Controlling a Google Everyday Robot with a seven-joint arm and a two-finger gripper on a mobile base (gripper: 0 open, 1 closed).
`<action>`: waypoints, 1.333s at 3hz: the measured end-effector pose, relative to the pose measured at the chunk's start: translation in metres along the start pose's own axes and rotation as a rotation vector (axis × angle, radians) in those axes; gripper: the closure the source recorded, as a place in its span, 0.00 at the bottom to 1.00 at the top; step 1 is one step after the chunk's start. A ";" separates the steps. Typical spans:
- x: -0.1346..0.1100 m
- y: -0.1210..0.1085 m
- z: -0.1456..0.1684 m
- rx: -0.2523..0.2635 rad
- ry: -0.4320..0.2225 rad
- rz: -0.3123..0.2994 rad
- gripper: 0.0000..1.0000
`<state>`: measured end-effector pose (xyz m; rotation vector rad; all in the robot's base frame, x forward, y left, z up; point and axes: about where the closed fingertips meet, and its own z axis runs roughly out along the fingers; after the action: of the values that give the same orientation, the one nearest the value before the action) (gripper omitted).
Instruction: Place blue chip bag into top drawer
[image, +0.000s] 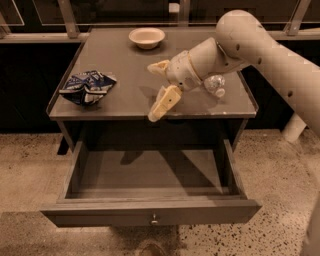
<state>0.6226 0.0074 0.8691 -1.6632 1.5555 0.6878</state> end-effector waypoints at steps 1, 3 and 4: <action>-0.015 -0.034 0.015 -0.011 -0.034 -0.047 0.00; -0.036 -0.079 0.062 -0.083 -0.168 -0.023 0.00; -0.036 -0.079 0.063 -0.083 -0.168 -0.023 0.00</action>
Offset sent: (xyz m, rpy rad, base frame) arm 0.0967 0.0625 0.0250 0.1314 -0.0157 0.1081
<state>0.7028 0.0779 0.8738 -1.6353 1.4042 0.8679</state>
